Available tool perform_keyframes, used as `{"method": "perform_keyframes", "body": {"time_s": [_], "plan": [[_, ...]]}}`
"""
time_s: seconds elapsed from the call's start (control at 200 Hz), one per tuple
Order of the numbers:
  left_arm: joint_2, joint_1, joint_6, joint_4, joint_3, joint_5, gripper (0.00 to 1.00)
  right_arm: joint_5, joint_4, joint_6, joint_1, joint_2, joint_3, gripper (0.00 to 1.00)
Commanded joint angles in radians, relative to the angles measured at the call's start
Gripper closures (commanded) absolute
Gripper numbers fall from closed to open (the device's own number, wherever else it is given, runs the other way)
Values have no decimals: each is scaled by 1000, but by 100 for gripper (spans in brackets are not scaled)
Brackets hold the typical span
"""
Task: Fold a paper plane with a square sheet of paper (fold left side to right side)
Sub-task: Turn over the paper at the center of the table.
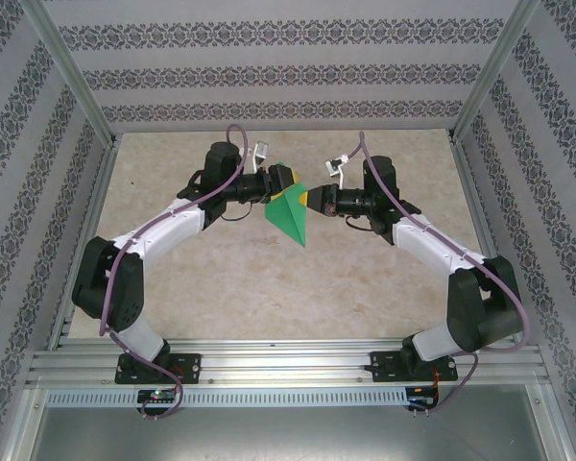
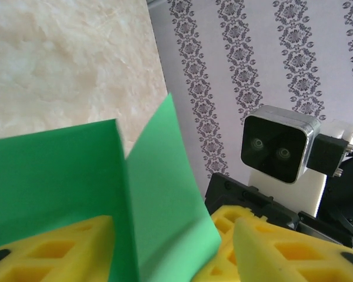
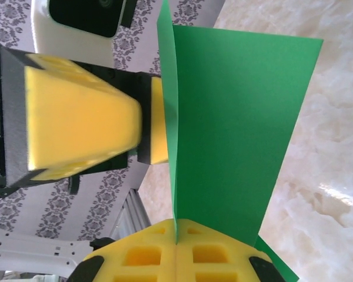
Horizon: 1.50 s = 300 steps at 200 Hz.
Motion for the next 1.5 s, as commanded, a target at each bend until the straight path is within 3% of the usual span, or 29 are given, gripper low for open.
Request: {"method": "perform_keyframes", "body": {"time_s": [0.0, 0.165, 0.4, 0.545, 0.789, 0.914, 0.969, 1.064, 1.494], "plan": [[15, -12, -14, 50, 30, 28, 54, -31, 69, 40, 8, -15, -15, 100], [10, -13, -6, 37, 38, 33, 71, -29, 78, 62, 3, -13, -17, 100], [-1, -13, 0, 24, 41, 30, 82, -28, 79, 85, -16, -18, -21, 97], [-9, -15, 2, 21, 41, 26, 86, -25, 57, 82, -30, -35, -21, 89], [-29, -14, 6, 10, 47, -11, 91, 39, -113, -14, -122, -152, -36, 62], [-31, -14, -4, 27, 60, -27, 93, 44, -133, -20, -167, -221, -86, 38], [-30, -15, -15, 44, 68, -27, 93, 5, -112, -6, -168, -230, -105, 22], [-24, -16, -42, 77, 83, -19, 93, -59, -46, 46, -148, -225, -141, 3], [-24, -33, -108, 165, 97, 28, 92, -69, 253, 251, -4, -144, -175, 2]]}}
